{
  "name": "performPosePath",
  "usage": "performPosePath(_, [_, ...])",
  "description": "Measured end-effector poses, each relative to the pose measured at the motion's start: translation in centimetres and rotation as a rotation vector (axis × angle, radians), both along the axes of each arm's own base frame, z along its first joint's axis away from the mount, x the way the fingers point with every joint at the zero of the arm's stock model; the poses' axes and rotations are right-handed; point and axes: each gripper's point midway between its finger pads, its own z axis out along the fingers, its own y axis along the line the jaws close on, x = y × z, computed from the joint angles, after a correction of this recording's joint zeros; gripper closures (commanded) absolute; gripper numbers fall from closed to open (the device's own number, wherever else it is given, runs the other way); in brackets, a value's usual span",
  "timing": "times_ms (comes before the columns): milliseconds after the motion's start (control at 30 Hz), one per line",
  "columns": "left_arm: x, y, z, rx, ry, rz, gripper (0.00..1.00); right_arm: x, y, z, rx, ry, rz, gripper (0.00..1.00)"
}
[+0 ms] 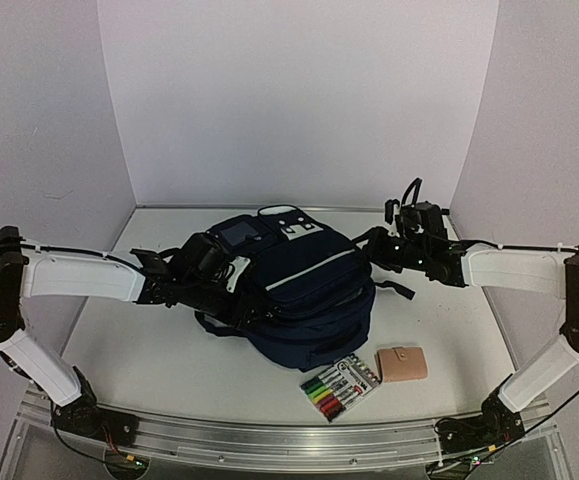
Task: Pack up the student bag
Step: Zip the student bag at the center of the board.
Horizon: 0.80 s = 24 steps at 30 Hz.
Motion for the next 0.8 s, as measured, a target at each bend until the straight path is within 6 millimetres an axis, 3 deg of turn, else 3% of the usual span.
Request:
performPosePath(300, [-0.4,-0.9,0.4,0.055,-0.11,-0.033,0.56,-0.1,0.1,0.0,0.001,0.0,0.006,0.67])
performPosePath(500, [-0.4,-1.0,0.1,0.072,-0.125,-0.044,0.58,-0.1,0.1,0.0,0.002,0.0,0.008,0.67])
performPosePath(700, [-0.3,-1.9,-0.9,0.099,-0.121,-0.069,0.84,-0.1,0.1,0.0,0.002,0.001,0.009,0.63])
performPosePath(800, [-0.4,-2.3,-0.8,0.1,-0.115,-0.074,0.92,-0.1,0.0,-0.1,-0.003,0.005,0.01,0.6])
